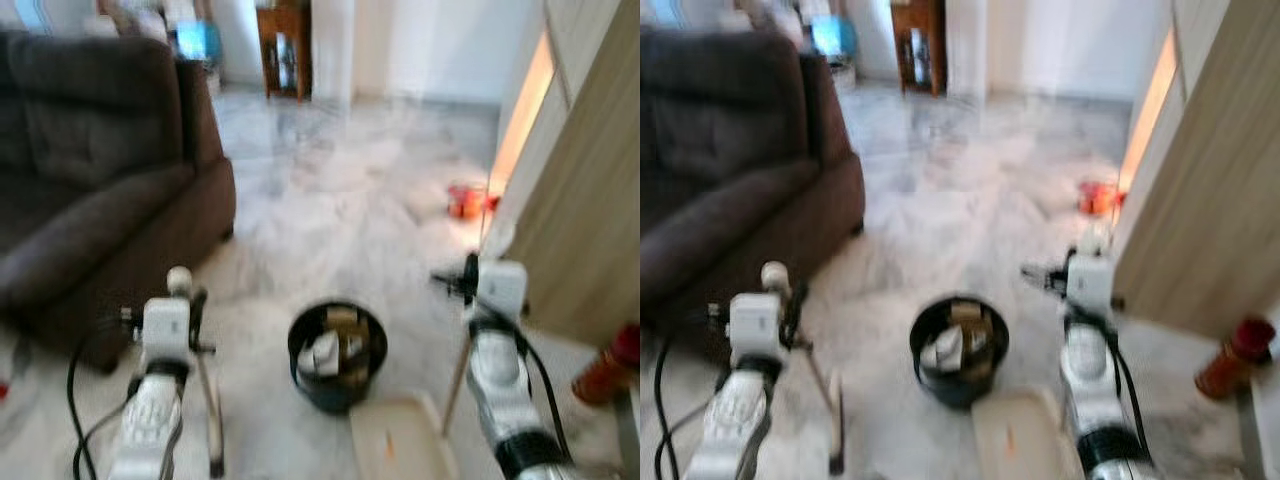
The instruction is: Sweep floor
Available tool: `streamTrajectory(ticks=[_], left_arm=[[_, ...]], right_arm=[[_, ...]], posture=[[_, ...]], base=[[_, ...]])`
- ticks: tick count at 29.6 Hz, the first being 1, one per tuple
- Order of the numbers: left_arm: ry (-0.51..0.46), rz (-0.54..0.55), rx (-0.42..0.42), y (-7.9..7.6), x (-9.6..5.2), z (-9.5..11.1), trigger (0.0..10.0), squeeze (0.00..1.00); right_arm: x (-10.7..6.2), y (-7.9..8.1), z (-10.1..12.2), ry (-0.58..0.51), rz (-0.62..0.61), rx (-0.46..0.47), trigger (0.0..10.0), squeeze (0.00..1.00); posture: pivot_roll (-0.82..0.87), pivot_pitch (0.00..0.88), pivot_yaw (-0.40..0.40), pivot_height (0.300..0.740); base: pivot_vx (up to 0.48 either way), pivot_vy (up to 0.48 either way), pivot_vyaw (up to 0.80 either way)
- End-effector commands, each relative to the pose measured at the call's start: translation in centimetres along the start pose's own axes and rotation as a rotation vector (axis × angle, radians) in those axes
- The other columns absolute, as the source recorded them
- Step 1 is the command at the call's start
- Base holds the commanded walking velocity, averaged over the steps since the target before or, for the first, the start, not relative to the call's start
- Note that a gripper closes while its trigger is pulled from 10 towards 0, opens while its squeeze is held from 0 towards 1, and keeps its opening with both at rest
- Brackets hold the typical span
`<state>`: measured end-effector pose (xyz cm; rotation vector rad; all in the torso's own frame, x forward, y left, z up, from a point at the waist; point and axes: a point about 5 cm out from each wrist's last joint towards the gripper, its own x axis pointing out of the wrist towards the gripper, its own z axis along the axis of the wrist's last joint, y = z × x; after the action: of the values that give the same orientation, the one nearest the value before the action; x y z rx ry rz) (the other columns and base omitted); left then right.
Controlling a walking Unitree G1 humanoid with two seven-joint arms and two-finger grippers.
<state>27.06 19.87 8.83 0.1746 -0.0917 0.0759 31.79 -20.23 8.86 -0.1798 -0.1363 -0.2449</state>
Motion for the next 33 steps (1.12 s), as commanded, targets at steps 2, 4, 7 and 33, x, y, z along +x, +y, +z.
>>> streamTrajectory(ticks=[2, 4, 7, 33], left_arm=[[-0.039, 0.007, 0.011, 0.3, 0.3, 0.7, 10.0, 0.0], [-0.039, 0.008, 0.011, 0.3, 0.3, 0.7, 10.0, 0.0], [-0.037, 0.009, 0.013, 0.4, 0.3, 0.7, 10.0, 0.0], [-0.004, 0.002, 0.023, 0.5, 0.5, 0.0, 10.0, 0.0]], right_arm=[[0.6, 0.3, 0.9, -0.044, 0.022, -0.002, 10.0, 0.0], [0.6, 0.3, 0.9, -0.044, 0.021, 0.0, 10.0, 0.0], [0.6, 0.5, 1.0, -0.045, 0.024, 0.003, 10.0, 0.0], [0.3, 0.5, -0.1, 0.009, 0.025, 0.017, 10.0, 0.0]], posture=[[0.08, 0.0, 0.022, 0.74], [0.08, 0.0, 0.022, 0.74], [0.08, 0.0, 0.029, 0.74], [0.13, 0.0, 0.041, 0.74]], base=[[-0.253, 0.0, 0.0], [-0.255, 0.0, 0.0], [-0.17, 0.0, 0.0], [0.0, 0.0, -0.36]])
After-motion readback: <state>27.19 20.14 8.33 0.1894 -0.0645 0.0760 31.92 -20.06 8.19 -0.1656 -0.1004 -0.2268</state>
